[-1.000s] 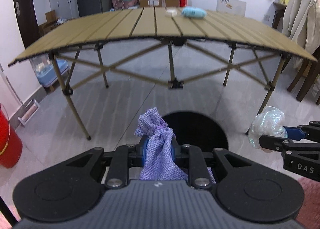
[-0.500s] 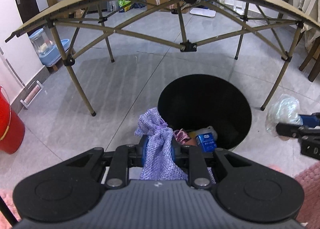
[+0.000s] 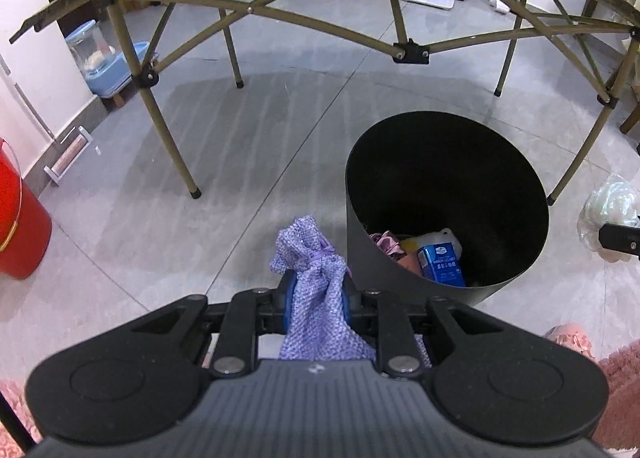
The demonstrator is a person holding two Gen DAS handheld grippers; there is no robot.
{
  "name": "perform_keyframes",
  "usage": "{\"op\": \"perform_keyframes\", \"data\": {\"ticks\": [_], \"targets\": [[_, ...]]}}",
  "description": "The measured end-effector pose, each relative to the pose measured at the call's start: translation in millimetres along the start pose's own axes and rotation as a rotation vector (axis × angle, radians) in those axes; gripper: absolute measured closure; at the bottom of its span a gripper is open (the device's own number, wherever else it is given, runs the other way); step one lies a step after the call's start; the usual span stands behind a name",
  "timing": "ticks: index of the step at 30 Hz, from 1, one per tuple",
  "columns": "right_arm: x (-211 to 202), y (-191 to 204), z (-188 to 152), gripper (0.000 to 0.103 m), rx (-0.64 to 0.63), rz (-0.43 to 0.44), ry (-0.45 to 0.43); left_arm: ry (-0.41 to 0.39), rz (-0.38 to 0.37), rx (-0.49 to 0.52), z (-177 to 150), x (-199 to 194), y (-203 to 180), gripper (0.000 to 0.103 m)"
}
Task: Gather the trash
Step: 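Lower both tools with the bag and cloth over the bin opening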
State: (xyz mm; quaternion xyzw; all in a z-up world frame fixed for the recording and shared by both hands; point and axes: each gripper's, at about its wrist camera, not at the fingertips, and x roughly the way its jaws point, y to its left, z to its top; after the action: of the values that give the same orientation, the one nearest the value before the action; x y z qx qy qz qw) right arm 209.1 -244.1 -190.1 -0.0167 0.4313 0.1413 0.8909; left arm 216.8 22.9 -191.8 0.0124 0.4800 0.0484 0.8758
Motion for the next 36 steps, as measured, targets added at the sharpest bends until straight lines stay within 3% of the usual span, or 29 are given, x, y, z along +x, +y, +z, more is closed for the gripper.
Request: {"op": "perform_keyframes", "data": {"ticks": [15, 36], "targets": [[6, 4, 16, 0.070, -0.018, -0.006, -0.027, -0.022, 0.014, 0.024, 4, -2, -8, 0.081], [32, -16, 49, 0.070, 0.022, -0.047, -0.029, -0.039, -0.013, 0.051, 53, 11, -43, 0.081]]}}
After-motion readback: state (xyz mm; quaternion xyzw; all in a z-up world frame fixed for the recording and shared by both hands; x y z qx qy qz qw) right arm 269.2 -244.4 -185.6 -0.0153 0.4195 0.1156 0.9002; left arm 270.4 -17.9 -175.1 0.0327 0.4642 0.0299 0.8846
